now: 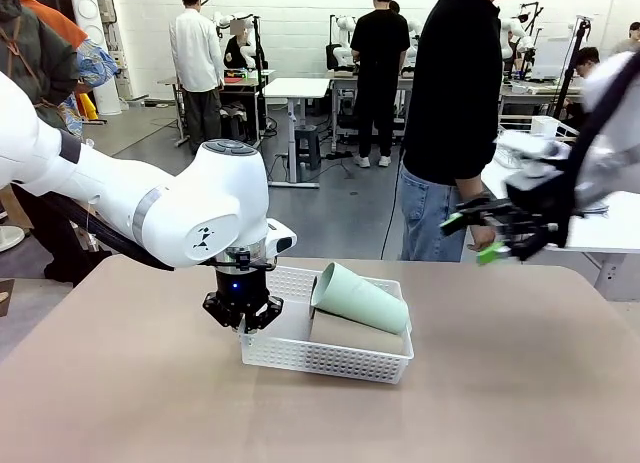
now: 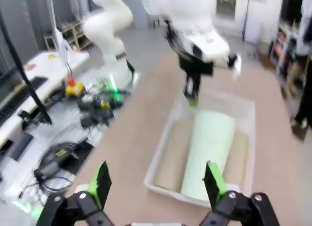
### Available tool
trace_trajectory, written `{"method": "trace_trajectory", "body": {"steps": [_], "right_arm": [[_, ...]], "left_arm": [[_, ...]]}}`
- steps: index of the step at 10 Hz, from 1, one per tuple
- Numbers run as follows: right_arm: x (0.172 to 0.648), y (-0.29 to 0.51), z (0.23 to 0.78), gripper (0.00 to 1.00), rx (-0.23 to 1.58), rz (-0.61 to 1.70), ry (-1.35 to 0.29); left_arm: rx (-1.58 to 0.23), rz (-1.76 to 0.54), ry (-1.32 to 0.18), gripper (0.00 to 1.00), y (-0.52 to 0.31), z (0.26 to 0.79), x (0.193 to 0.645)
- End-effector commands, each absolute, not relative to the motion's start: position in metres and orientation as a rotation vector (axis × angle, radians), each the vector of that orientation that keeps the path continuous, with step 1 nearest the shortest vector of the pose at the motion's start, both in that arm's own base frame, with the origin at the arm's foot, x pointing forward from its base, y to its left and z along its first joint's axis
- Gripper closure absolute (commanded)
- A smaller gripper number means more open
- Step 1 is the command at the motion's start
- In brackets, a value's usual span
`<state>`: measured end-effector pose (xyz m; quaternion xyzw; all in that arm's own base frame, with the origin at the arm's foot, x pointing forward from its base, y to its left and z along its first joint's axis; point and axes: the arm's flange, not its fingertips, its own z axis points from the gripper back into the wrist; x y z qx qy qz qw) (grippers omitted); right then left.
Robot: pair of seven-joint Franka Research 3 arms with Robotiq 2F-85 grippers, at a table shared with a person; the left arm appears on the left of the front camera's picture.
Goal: Clean and organize the cups into the basket.
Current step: Pick up the Reusable plastic cup from the right side of the table and stack it inside the Organizing basket in the center of the table.
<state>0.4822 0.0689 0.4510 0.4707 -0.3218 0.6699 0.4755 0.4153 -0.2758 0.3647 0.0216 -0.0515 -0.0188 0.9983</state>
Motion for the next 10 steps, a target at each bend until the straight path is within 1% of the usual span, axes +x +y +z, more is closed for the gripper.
{"method": "trace_trajectory", "body": {"steps": [1,2,3,4,5,6,10], "right_arm": [[0.458,0.021,0.436,0.0,1.239,1.578,-0.888],[0.438,0.001,0.431,0.0,1.23,1.565,-0.939],[0.42,-0.012,0.424,0.0,1.195,1.554,-0.948],[0.407,-0.022,0.417,0.0,1.153,1.522,-0.967],[0.403,-0.025,0.415,0.0,1.151,1.465,-0.966],[0.425,-0.028,0.421,0.0,1.22,1.526,-0.953],[0.425,-0.028,0.421,0.0,1.22,1.526,-0.953]], "left_arm": [[0.049,-0.036,-0.112,1.0,-0.278,0.366,0.414],[0.049,-0.036,-0.112,1.0,-0.278,0.366,0.414],[0.049,-0.036,-0.112,1.0,-0.278,0.366,0.414],[0.049,-0.036,-0.112,1.0,-0.278,0.366,0.414],[0.049,-0.036,-0.112,1.0,-0.278,0.366,0.414],[0.049,-0.036,-0.112,1.0,-0.278,0.366,0.414],[0.049,-0.036,-0.112,1.0,-0.278,0.366,0.414]]}}
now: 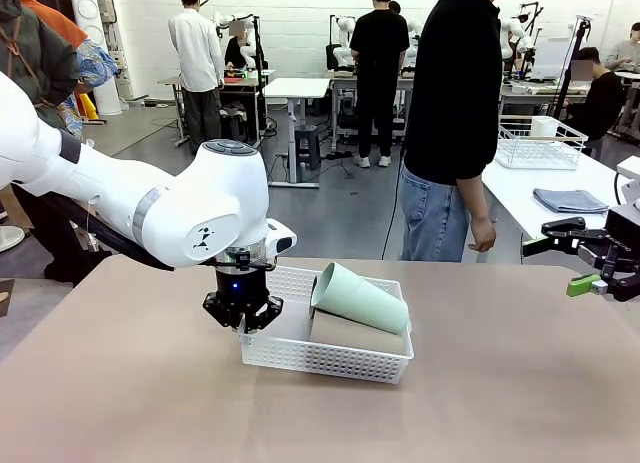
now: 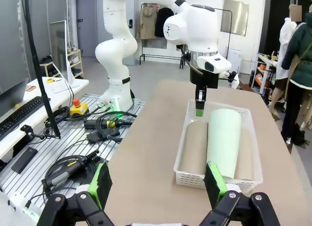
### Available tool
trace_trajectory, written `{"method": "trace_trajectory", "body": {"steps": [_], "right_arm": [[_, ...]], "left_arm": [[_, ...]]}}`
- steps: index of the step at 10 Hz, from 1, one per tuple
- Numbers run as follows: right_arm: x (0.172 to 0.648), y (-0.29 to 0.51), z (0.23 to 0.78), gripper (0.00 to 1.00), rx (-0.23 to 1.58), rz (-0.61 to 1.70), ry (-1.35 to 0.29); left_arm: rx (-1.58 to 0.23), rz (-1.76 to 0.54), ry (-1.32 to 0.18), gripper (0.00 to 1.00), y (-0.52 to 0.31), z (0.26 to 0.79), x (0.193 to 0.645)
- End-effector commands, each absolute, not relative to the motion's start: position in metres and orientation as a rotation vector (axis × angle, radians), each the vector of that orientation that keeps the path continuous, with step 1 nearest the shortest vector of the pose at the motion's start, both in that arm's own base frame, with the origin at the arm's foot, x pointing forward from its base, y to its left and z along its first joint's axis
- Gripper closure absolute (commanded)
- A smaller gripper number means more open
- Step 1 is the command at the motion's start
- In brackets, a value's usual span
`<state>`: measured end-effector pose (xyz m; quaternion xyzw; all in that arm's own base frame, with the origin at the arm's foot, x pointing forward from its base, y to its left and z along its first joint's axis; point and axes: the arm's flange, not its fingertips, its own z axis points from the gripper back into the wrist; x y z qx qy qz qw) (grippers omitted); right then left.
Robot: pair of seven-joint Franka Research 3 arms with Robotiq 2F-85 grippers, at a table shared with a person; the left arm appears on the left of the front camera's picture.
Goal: Clean and organize the cups into the basket.
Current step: Pick up the Reusable plastic cup from the right side of the table and stack it inside the Organizing basket in the center of the table, then move the Organizing basket back to the left side of the table.
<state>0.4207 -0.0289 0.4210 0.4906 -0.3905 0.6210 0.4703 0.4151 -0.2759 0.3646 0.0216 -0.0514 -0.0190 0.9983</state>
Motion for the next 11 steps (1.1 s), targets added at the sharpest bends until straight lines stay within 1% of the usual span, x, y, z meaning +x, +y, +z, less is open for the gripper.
{"method": "trace_trajectory", "body": {"steps": [1,11], "right_arm": [[0.4248,-0.0281,0.4212,0.0,1.22,1.526,-0.953],[0.4248,-0.0281,0.4212,0.0,1.22,1.526,-0.953]], "left_arm": [[0.049,-0.036,-0.112,1.0,-0.278,0.3656,0.4143],[0.049,-0.036,-0.112,1.0,-0.278,0.3656,0.4143]]}}
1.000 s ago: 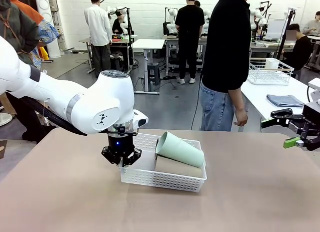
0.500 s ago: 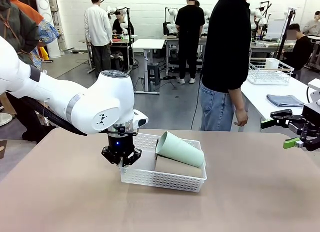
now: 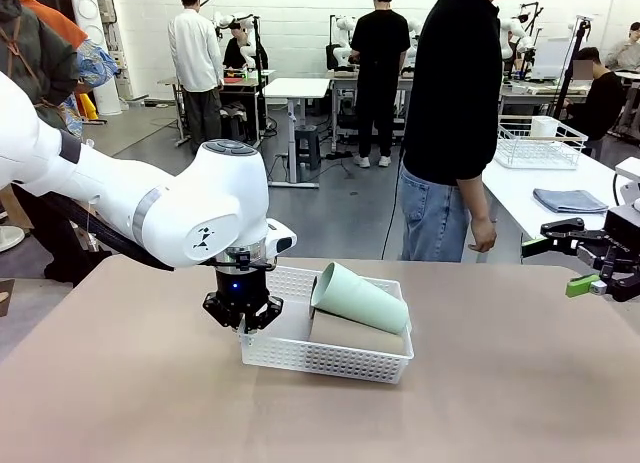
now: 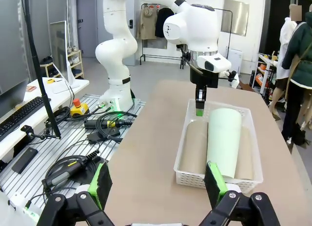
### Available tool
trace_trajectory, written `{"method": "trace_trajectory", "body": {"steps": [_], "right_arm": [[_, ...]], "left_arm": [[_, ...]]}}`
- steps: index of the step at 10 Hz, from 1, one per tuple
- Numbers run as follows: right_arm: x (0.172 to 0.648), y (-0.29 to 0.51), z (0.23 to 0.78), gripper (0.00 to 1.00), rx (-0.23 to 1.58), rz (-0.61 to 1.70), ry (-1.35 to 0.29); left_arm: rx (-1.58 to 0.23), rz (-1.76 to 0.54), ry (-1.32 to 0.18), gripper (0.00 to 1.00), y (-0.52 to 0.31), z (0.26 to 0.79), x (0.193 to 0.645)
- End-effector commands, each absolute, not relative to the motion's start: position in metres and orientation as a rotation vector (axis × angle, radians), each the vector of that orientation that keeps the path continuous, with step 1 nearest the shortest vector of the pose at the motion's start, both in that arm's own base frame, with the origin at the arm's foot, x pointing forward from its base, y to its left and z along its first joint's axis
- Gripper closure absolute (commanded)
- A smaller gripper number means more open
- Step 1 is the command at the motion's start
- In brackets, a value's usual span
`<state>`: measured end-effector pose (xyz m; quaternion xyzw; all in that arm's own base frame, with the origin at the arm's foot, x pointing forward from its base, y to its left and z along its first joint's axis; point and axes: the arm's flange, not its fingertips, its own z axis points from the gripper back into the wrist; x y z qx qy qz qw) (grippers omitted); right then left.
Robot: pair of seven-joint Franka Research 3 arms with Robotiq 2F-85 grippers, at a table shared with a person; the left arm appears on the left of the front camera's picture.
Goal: Clean and organize the cups into the basket.
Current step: Move the Organizing basket back to the left side of the table.
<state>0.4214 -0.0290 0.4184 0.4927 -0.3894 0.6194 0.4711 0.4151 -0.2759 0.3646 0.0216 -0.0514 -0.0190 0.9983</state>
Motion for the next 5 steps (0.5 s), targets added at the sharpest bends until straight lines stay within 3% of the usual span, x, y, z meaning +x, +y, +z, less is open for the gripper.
{"method": "trace_trajectory", "body": {"steps": [1,3,5], "right_arm": [[0.425,-0.028,0.421,0.0,1.22,1.526,-0.953],[0.421,-0.029,0.418,0.0,1.207,1.517,-0.954],[0.444,-0.053,0.417,0.0,1.272,0.933,-1.18]], "left_arm": [[0.049,-0.036,-0.112,1.0,-0.278,0.366,0.414],[0.049,-0.036,-0.112,1.0,-0.278,0.366,0.414],[0.049,-0.036,-0.112,1.0,-0.278,0.366,0.414]]}}
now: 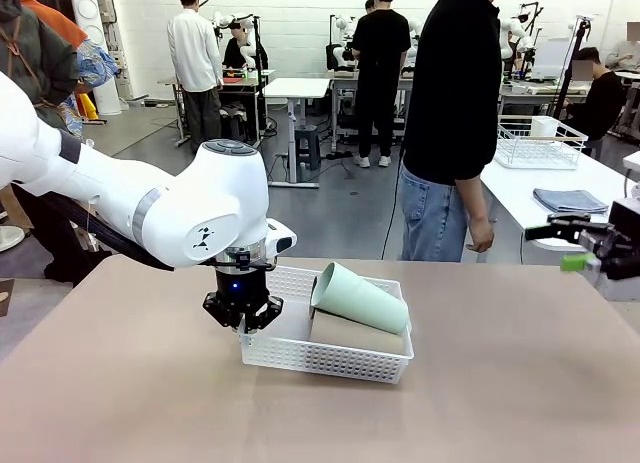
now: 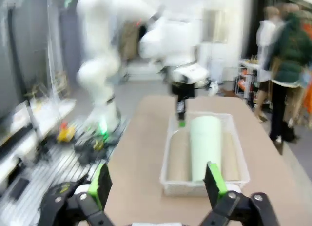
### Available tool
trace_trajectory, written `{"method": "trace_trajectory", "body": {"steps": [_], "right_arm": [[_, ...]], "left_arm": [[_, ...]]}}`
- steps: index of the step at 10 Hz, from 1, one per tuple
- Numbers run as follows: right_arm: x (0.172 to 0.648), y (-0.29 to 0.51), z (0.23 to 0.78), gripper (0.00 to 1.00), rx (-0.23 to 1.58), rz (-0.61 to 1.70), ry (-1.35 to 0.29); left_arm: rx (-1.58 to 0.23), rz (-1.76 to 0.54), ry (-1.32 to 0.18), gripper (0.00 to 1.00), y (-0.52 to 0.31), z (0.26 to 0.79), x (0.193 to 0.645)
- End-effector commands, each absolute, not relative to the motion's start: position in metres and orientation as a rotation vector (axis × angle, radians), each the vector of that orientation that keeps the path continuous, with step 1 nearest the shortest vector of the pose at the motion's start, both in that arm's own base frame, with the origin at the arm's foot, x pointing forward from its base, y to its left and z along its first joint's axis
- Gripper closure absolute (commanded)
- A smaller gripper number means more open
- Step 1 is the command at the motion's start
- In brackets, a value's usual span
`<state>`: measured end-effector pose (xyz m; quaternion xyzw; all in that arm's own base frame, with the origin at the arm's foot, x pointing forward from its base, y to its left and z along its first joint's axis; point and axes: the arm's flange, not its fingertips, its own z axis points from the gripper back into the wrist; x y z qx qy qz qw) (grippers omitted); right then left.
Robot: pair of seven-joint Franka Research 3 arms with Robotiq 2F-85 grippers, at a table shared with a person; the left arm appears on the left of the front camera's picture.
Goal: Clean and organize the cups into the basket.
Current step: Move the Organizing basket back to the left side of the table.
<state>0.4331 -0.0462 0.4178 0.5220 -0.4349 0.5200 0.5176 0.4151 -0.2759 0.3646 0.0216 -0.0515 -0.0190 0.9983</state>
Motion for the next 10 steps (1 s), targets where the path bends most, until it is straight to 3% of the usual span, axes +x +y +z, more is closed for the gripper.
{"method": "trace_trajectory", "body": {"steps": [1,3,4,8,10], "right_arm": [[0.456,-0.059,0.412,0.0,1.274,0.695,-1.217],[0.455,-0.077,0.405,0.0,1.27,0.416,-1.171],[0.449,-0.085,0.402,0.0,1.282,0.278,-1.034],[0.399,-0.118,0.413,0.0,1.166,0.181,-0.548],[0.379,-0.144,0.419,0.0,1.182,0.161,-0.537]], "left_arm": [[0.049,-0.036,-0.112,1.0,-0.278,0.366,0.414],[0.049,-0.036,-0.112,1.0,-0.278,0.366,0.414],[0.049,-0.036,-0.112,1.0,-0.278,0.366,0.414],[0.049,-0.036,-0.112,1.0,-0.278,0.366,0.414],[0.049,-0.036,-0.112,1.0,-0.278,0.366,0.414]]}}
